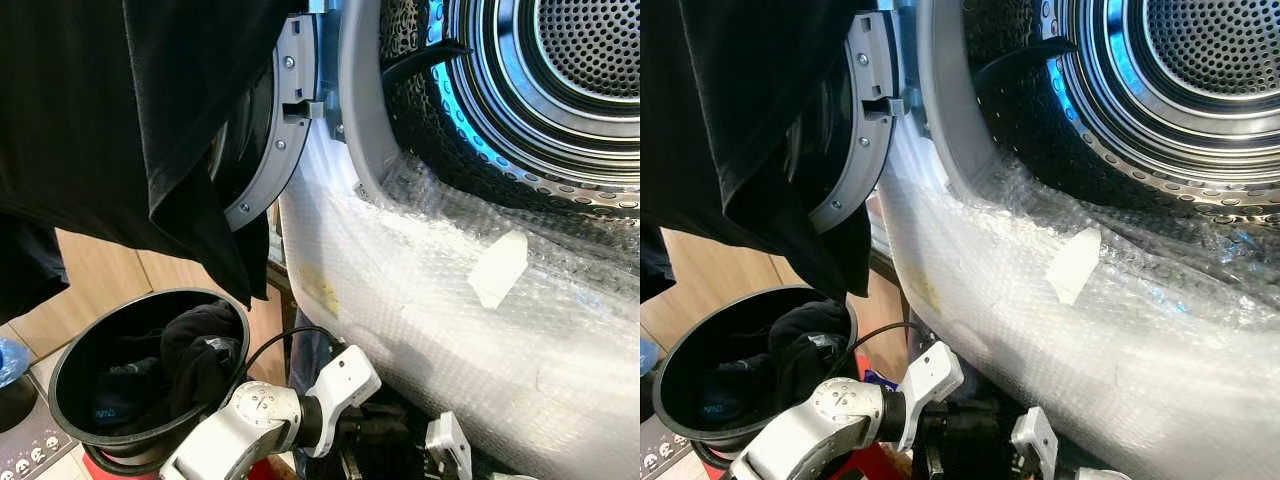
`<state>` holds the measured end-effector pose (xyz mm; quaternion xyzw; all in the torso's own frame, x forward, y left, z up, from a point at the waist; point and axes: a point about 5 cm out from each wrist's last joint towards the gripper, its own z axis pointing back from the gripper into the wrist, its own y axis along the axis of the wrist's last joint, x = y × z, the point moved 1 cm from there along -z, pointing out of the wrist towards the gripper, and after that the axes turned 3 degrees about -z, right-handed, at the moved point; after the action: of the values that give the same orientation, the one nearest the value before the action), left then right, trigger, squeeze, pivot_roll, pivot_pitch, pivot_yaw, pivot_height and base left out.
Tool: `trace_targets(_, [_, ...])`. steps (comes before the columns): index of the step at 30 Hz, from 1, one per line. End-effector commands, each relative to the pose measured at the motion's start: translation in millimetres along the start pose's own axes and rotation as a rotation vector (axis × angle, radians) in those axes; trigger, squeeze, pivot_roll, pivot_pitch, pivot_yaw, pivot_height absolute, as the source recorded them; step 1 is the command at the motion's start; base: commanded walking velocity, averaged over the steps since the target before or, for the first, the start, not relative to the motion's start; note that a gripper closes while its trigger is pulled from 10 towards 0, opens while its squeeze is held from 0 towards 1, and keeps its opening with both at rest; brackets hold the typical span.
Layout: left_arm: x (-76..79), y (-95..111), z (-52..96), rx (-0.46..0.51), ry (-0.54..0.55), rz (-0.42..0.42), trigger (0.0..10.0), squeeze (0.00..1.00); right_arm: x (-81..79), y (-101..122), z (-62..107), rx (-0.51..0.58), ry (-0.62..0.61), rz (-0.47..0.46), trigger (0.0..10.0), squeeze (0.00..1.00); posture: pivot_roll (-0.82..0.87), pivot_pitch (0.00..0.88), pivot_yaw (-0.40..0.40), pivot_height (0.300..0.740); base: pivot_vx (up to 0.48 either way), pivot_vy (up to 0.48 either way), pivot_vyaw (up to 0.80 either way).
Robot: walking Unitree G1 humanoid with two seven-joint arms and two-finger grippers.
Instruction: Clothes washing
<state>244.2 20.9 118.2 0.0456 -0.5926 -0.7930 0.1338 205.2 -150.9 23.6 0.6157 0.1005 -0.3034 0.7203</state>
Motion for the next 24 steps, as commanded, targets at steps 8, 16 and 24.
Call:
trace_targets(8, [3.0, 15, -15.7, 0.061, 0.006, -0.049, 0.0, 0.0, -12.2, 10, -14.5, -0.022, 0.091, 0.053, 10.0, 0.0, 0.15, 0.0, -0.026, 0.74, 0.0, 0.0, 0.0])
trace_targets(16, [16.0, 20, -28.5, 0.094, -0.063, -0.034, 0.0, 0.0, 7.6, 9, -19.4, -0.007, -0.072, 0.036, 10.0, 0.0, 0.15, 0.0, -0.027, 0.74, 0.0, 0.0, 0.0])
trace_targets(24, [20.5, 22, -29.1, 0.102, -0.082, -0.028, 0.0, 0.0, 16.7, 9, -23.3, 0.014, -0.172, 0.045, 10.0, 0.0, 0.15, 0.0, -0.027, 0.74, 0.0, 0.0, 0.0])
